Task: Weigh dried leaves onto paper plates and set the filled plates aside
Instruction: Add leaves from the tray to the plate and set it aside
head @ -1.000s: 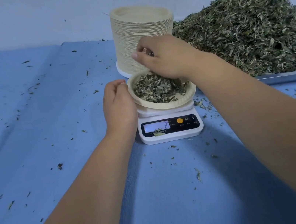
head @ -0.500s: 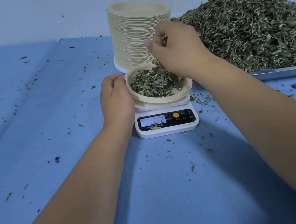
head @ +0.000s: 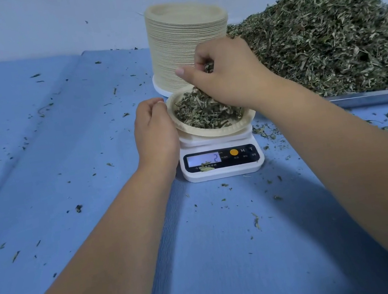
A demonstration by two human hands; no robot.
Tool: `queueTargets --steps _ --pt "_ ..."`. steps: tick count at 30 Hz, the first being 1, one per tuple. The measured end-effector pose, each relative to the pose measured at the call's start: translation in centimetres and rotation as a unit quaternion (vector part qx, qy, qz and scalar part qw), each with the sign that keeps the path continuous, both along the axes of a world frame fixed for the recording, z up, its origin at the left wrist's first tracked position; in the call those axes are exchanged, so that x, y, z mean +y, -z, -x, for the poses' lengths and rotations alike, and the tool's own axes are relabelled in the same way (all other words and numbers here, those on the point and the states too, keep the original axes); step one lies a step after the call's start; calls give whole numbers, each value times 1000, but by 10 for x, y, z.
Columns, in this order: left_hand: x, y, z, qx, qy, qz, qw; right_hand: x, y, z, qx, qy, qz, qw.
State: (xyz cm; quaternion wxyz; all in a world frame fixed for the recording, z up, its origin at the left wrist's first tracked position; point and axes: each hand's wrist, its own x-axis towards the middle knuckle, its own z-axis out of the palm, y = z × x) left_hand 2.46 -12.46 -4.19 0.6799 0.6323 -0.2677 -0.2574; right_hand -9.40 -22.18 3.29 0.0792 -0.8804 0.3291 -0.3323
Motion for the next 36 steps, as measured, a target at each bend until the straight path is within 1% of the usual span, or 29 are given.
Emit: queueTargets --steps 5,9,11,14,17,20,27,31,33,36 --pt "-1 0 0 -4 -2 0 1000 -2 1 -1 66 -43 -44 996" --pt "-1 0 0 0 -3 1 1000 -7 3 -2 111 -56 -25 992" --pt "-1 0 -1 -1 -3 1 1000 -8 4 -4 96 -58 -16 994" --pt "-2 1 0 -4 -6 6 1000 -10 1 -7 45 -41 14 998" --pt "-3 2 0 -6 -6 8 1000 -10 -1 -7 41 -27 55 997" --pt "-3 2 -1 -8 -7 5 1000 -9 1 -9 28 -24 67 997" --pt "-4 2 0 -20 -10 4 1000 -13 -1 -12 35 -18 39 998" --pt "-3 2 0 -23 -7 -1 1000 -10 -3 -11 52 -67 -33 996" --pt "-3 1 1 -26 -6 -2 1000 -9 -3 -10 51 -78 -39 995" --pt "-3 0 1 -27 -7 -4 1000 -10 -5 -12 25 -62 -25 997"
